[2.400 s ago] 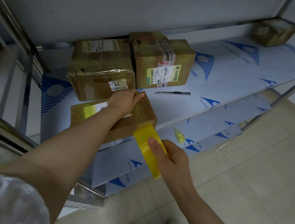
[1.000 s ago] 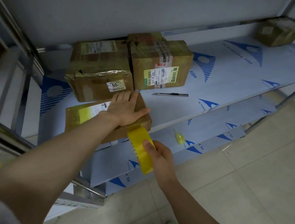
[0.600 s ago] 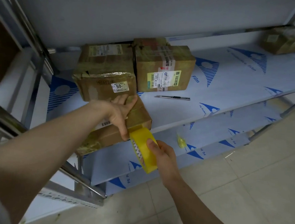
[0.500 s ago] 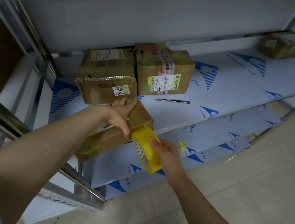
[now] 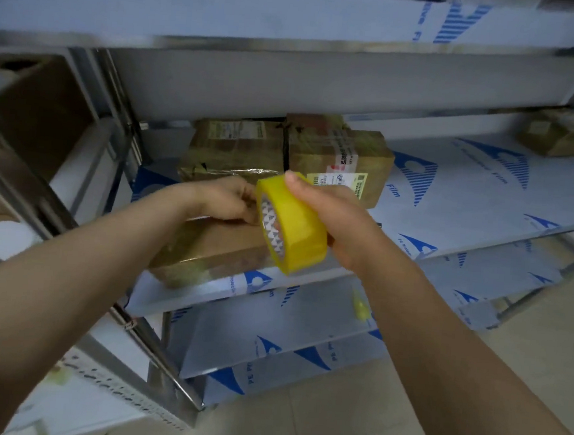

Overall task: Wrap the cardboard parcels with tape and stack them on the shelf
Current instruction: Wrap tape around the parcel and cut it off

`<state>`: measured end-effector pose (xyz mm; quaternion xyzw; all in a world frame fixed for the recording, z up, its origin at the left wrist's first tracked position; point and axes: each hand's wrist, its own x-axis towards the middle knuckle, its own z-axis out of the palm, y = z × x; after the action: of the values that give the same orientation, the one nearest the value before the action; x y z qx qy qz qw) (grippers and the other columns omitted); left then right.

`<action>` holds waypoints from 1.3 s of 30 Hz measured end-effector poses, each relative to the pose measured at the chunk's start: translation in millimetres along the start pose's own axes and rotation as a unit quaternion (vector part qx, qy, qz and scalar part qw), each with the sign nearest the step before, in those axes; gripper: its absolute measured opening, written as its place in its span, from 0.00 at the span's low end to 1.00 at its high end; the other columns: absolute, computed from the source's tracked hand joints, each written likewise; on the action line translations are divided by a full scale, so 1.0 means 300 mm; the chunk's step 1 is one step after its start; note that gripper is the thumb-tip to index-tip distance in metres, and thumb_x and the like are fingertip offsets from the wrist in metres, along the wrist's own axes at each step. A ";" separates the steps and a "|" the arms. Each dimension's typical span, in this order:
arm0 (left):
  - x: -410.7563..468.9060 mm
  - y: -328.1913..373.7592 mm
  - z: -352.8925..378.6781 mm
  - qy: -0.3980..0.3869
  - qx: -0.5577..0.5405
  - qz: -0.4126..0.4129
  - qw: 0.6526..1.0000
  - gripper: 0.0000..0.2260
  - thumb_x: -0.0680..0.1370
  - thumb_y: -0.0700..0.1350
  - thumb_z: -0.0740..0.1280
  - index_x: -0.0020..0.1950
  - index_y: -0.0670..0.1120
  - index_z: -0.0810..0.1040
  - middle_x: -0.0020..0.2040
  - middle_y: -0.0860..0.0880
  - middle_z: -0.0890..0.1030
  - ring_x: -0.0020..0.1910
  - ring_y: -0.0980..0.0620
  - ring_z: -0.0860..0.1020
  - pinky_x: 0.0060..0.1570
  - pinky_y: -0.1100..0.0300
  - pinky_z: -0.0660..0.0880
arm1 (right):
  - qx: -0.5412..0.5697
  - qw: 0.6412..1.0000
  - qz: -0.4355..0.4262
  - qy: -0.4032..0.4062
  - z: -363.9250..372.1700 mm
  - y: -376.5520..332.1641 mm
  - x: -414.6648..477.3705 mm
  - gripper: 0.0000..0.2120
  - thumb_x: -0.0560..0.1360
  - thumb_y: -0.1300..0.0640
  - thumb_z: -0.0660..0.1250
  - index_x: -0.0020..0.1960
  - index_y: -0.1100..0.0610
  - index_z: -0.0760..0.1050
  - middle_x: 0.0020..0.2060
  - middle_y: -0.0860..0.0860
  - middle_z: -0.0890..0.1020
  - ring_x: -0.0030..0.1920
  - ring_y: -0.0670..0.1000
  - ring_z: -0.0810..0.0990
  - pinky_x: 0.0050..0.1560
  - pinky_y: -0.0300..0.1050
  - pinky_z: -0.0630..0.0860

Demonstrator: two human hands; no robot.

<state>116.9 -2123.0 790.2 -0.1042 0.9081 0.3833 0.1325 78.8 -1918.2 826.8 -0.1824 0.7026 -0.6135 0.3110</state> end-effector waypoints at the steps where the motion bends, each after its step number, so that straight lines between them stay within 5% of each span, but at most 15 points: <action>1: -0.006 0.013 0.009 0.001 0.029 -0.010 1.000 0.12 0.72 0.39 0.71 0.54 0.49 0.79 0.53 0.49 0.82 0.54 0.49 0.79 0.60 0.50 0.74 | -0.021 1.000 -0.007 0.012 0.022 -0.022 0.016 0.30 0.71 0.41 0.71 0.53 0.69 0.78 0.49 0.62 0.83 0.49 0.60 0.83 0.56 0.58 0.78; 5: -0.032 0.003 0.071 0.039 0.143 -0.021 0.989 0.38 0.66 0.51 0.78 0.71 0.50 0.64 0.64 0.53 0.72 0.62 0.51 0.72 0.63 0.60 0.67 | -0.043 0.998 -0.024 0.047 0.071 -0.066 0.064 0.37 0.68 0.35 0.70 0.56 0.69 0.77 0.52 0.64 0.81 0.50 0.61 0.82 0.56 0.58 0.78; 9: -0.015 -0.025 0.076 0.125 0.211 -0.039 0.969 0.35 0.64 0.58 0.76 0.68 0.52 0.68 0.64 0.49 0.75 0.61 0.47 0.74 0.60 0.53 0.72 | 0.012 1.000 -0.016 0.004 0.076 -0.051 0.067 0.21 0.74 0.41 0.68 0.41 0.61 0.79 0.30 0.57 0.84 0.29 0.52 0.83 0.32 0.43 0.81; 12: 0.003 -0.035 0.057 0.119 0.194 -0.055 0.972 0.37 0.64 0.58 0.77 0.69 0.54 0.68 0.65 0.50 0.75 0.62 0.47 0.73 0.61 0.52 0.71 | 0.049 0.998 -0.023 0.029 0.073 -0.007 0.038 0.24 0.75 0.45 0.68 0.26 0.58 0.79 0.21 0.51 0.80 0.21 0.48 0.79 0.20 0.36 0.72; 20: 0.037 -0.041 0.028 0.043 0.129 -0.072 0.988 0.32 0.67 0.48 0.76 0.68 0.51 0.67 0.58 0.50 0.76 0.55 0.50 0.75 0.56 0.55 0.73 | 0.096 0.994 0.022 0.037 0.072 0.272 -0.047 0.12 0.75 0.49 0.68 0.42 0.58 0.78 0.31 0.55 0.81 0.25 0.52 0.79 0.27 0.41 0.77; 23: 0.036 -0.006 -0.014 -0.024 0.029 -0.119 0.992 0.18 0.68 0.55 0.67 0.57 0.53 0.74 0.50 0.50 0.75 0.48 0.51 0.74 0.47 0.58 0.70 | 0.101 0.993 0.023 0.049 0.079 0.285 -0.019 0.12 0.75 0.49 0.68 0.42 0.58 0.78 0.31 0.55 0.81 0.24 0.51 0.79 0.26 0.39 0.75; 25: 0.079 0.022 -0.015 0.045 0.016 -0.113 0.992 0.16 0.74 0.60 0.62 0.54 0.51 0.77 0.53 0.47 0.78 0.53 0.47 0.75 0.52 0.55 0.69 | 0.105 0.993 0.018 0.051 0.082 0.286 -0.001 0.12 0.75 0.49 0.68 0.41 0.59 0.78 0.31 0.56 0.80 0.23 0.51 0.79 0.25 0.39 0.75; 27: 0.141 0.049 0.024 0.137 0.110 -0.107 0.979 0.28 0.76 0.67 0.54 0.61 0.48 0.77 0.61 0.46 0.77 0.58 0.45 0.75 0.53 0.55 0.69 | 0.112 0.992 0.018 0.053 0.086 0.288 0.009 0.12 0.75 0.50 0.69 0.39 0.58 0.78 0.30 0.56 0.80 0.23 0.51 0.79 0.25 0.39 0.75; 31: 0.222 0.061 0.126 0.240 0.269 -0.073 0.930 0.29 0.80 0.65 0.48 0.50 0.44 0.79 0.53 0.42 0.80 0.50 0.43 0.77 0.43 0.55 0.68 | 0.125 0.990 0.025 0.061 0.079 0.301 0.024 0.11 0.74 0.50 0.70 0.38 0.56 0.78 0.28 0.53 0.80 0.24 0.52 0.79 0.25 0.41 0.75; 36: 0.262 0.015 0.084 0.288 0.184 -0.124 0.931 0.29 0.80 0.63 0.51 0.50 0.41 0.80 0.53 0.40 0.80 0.55 0.40 0.77 0.45 0.54 0.68 | 0.137 0.989 0.014 0.052 0.075 0.324 0.024 0.13 0.75 0.53 0.69 0.35 0.58 0.77 0.28 0.57 0.77 0.23 0.52 0.77 0.25 0.41 0.75; 39: 0.280 0.014 0.070 0.250 0.104 -0.194 0.943 0.36 0.77 0.69 0.46 0.61 0.42 0.77 0.63 0.40 0.76 0.62 0.41 0.74 0.54 0.52 0.68 | 0.136 0.989 0.010 0.054 0.069 0.335 0.029 0.13 0.75 0.52 0.69 0.34 0.58 0.77 0.27 0.56 0.77 0.23 0.53 0.77 0.25 0.41 0.75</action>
<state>39.8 -2112.3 752.1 -0.3566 0.9089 0.2154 -0.0164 98.8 -1921.1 725.9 -0.0979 0.6305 -0.7087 0.3010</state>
